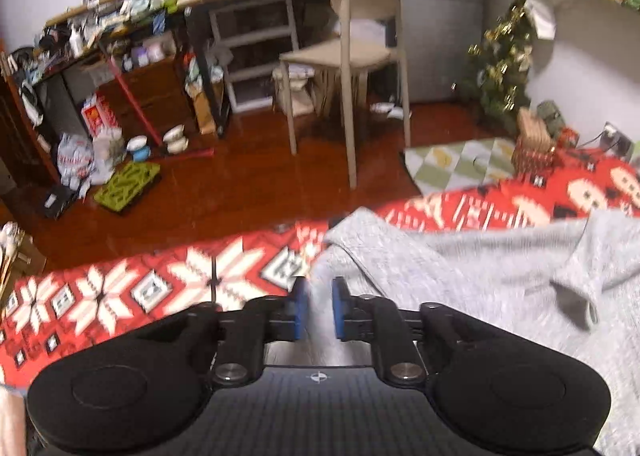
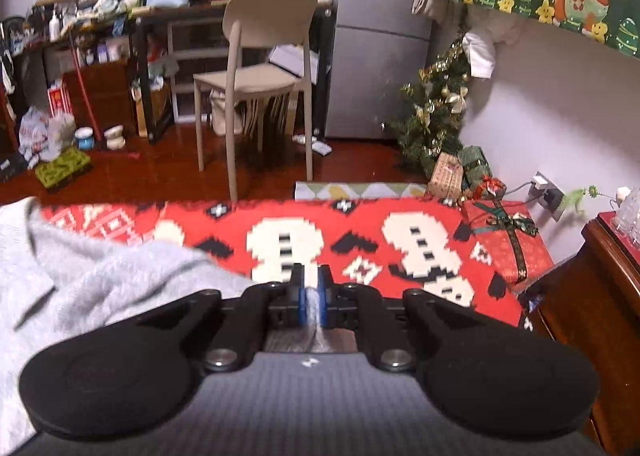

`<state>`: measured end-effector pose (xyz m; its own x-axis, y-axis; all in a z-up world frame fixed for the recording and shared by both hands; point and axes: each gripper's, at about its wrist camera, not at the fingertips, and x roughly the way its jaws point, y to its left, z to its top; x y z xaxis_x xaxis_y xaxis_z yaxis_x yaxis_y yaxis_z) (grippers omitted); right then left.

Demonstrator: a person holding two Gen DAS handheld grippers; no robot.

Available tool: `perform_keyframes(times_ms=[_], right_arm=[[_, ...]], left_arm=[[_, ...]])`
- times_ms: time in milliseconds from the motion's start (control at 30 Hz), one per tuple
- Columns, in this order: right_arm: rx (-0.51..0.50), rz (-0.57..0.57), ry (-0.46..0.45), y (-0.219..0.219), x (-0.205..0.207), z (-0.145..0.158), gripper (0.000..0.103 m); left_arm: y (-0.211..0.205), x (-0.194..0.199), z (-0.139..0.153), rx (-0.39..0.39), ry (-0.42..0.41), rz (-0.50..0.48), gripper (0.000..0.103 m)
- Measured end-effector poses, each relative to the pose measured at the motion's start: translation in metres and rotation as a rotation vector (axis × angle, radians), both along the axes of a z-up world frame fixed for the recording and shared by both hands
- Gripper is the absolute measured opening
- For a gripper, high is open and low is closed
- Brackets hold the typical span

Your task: Fold clothes

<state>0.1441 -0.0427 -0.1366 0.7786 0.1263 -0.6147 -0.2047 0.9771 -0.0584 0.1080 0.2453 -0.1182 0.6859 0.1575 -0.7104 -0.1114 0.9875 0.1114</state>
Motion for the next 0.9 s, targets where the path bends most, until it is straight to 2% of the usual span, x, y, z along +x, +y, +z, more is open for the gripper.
perform_keyframes(times_ms=[67,200,300,533,733,900], right_arm=[[0.018,0.007,0.02,0.001,-0.004,-0.003,0.015],[0.009,0.009,0.02,-0.001,-0.025,-0.003,0.021],[0.036,-0.004,0.038,-0.006,-0.046,0.004,0.027],[0.065,0.009,0.041,-0.006,-0.102,0.028,0.029],[0.108,0.075,0.075,-0.004,-0.162,0.047,0.03],[0.158,0.079,0.116,-0.013,-0.205,0.054,0.033]], left_arm=[[0.005,-0.011,0.0,-0.037,0.006,0.029,0.039],[0.014,-0.04,0.005,-0.102,0.015,0.079,0.04],[0.012,-0.069,0.014,-0.116,0.02,0.067,0.04],[-0.008,-0.155,0.027,-0.206,0.023,0.027,0.04],[-0.033,-0.211,0.025,-0.368,0.02,0.017,0.04],[-0.053,-0.243,0.015,-0.48,0.024,0.008,0.037]])
